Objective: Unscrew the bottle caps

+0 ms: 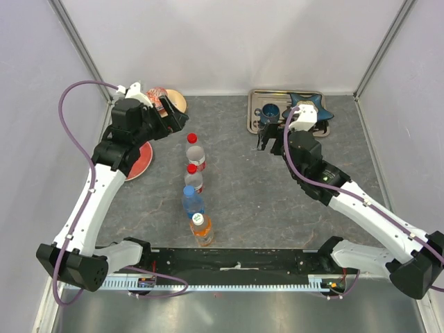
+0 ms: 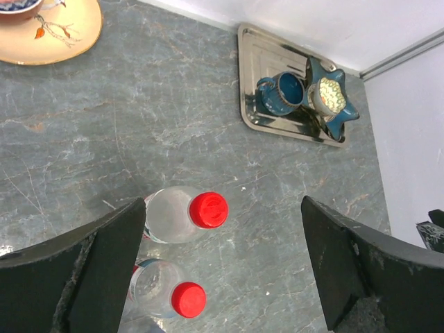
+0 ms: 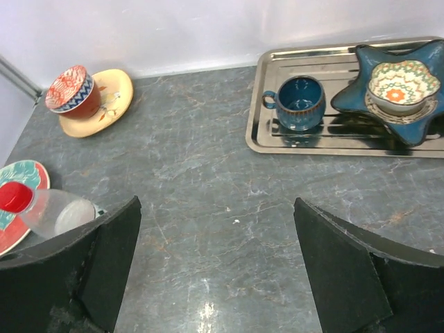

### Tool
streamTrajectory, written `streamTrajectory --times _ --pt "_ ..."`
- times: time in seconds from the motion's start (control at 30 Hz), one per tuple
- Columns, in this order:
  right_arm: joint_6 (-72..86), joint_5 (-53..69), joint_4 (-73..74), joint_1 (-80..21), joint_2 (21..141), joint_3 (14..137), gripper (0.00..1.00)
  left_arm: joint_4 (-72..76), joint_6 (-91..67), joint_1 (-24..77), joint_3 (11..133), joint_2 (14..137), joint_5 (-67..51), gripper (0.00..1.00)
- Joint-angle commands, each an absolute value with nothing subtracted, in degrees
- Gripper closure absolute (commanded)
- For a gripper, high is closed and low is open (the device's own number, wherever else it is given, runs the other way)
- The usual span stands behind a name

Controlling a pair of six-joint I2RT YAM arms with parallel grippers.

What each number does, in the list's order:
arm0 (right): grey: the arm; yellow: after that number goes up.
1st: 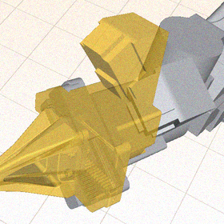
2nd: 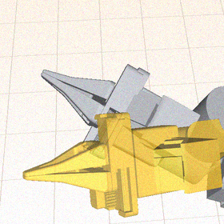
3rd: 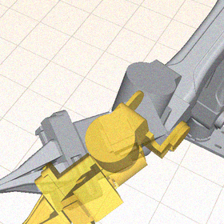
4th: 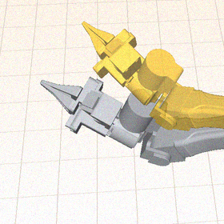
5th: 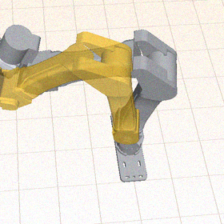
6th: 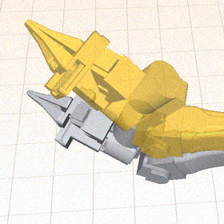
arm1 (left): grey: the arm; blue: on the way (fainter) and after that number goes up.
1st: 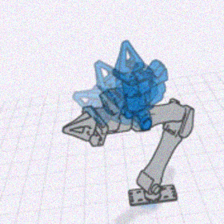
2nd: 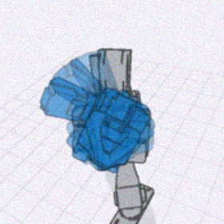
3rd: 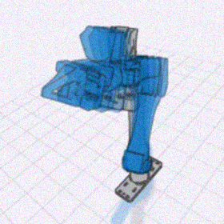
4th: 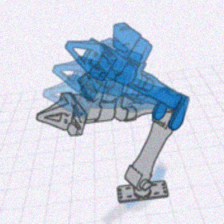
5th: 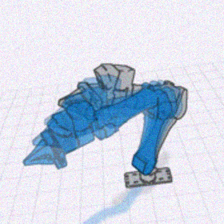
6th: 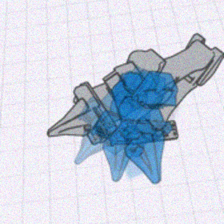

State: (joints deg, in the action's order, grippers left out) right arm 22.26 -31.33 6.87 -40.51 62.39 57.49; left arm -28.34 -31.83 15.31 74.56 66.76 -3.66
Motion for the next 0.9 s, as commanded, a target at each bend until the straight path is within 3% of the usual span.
streamTrajectory --times 0.0,0.27,0.6,0.87 --pt "22.1 -27.7 6.6 -40.5 62.7 59.1 0.02 -25.3 -28.4 15.1 72.6 67.2 -6.8 0.00" --pt "21.4 -16.2 1.9 -40.5 61.3 54.6 0.02 -26.9 -26.1 15.2 70.7 68.5 -5.3 0.01" --pt "23.2 -12.1 0.5 -40.5 65.7 56.4 0.02 -24.4 -25.3 15.6 67.1 67.2 -7.8 0.03" --pt "22.2 -7.9 -1.6 -44.9 81.0 70.4 0.02 -29.5 -32.3 15.2 66.4 60.7 7.6 0.00"
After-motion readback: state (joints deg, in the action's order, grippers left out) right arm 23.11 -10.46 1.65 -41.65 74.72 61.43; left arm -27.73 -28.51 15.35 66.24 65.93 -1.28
